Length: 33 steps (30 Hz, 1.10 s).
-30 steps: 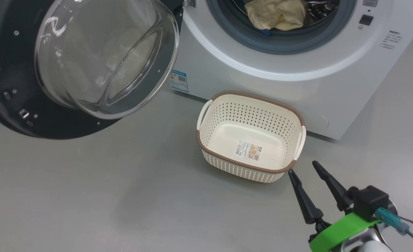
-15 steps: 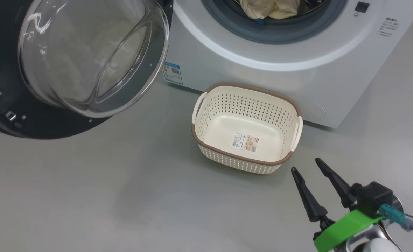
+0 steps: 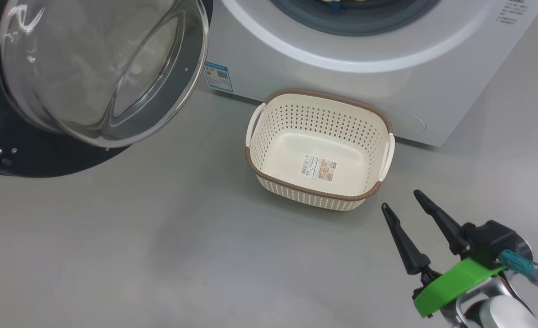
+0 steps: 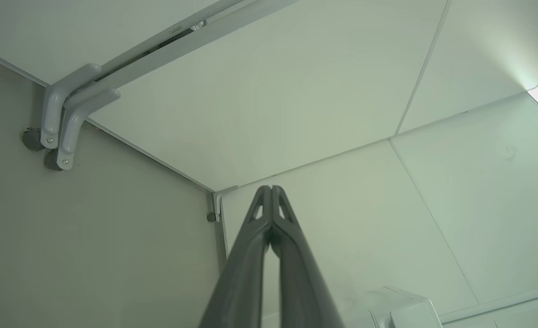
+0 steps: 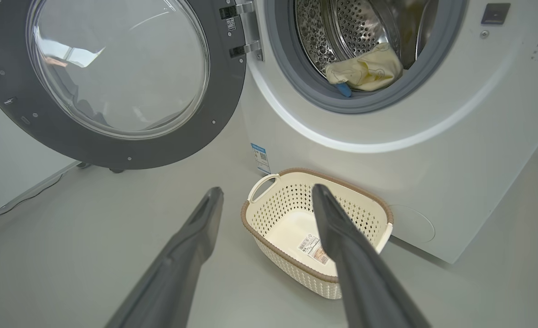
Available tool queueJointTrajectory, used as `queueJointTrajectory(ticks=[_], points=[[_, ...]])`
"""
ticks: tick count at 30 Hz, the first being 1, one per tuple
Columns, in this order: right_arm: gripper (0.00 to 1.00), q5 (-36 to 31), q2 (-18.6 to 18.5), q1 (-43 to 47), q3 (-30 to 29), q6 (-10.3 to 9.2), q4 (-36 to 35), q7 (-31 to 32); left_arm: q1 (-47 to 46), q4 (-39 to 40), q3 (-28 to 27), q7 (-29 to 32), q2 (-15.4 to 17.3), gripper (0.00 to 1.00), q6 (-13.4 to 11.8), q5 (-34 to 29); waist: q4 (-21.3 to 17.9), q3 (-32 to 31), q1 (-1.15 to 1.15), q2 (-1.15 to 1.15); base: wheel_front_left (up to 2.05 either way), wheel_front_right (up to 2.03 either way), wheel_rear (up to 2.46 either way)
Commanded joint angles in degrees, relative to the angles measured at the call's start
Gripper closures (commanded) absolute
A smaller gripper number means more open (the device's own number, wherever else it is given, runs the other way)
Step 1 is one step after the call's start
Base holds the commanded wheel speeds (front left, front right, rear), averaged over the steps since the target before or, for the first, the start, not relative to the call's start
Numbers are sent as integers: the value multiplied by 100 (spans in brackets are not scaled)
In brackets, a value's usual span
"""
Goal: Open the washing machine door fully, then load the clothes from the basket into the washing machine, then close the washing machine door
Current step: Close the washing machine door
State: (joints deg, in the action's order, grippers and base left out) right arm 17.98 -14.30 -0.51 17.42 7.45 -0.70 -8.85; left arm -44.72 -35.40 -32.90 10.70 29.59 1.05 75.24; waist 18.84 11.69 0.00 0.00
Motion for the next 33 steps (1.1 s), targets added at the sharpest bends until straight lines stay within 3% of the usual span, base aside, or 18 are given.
queueJointTrajectory(ticks=[1,17,33], points=[[0,-61,-142,-193,106,3,-230,44,-204,84,-145,93,466,100,100,68,-34,75,0,0,0,0,0],[0,-114,-337,-331,85,3,-528,323,-259,-457,-97,326,405,100,490,265,-229,479,0,0,0,0,0],[0,-184,-289,-374,16,3,-623,354,-256,-641,150,748,289,100,605,361,-350,672,0,0,0,0,0]])
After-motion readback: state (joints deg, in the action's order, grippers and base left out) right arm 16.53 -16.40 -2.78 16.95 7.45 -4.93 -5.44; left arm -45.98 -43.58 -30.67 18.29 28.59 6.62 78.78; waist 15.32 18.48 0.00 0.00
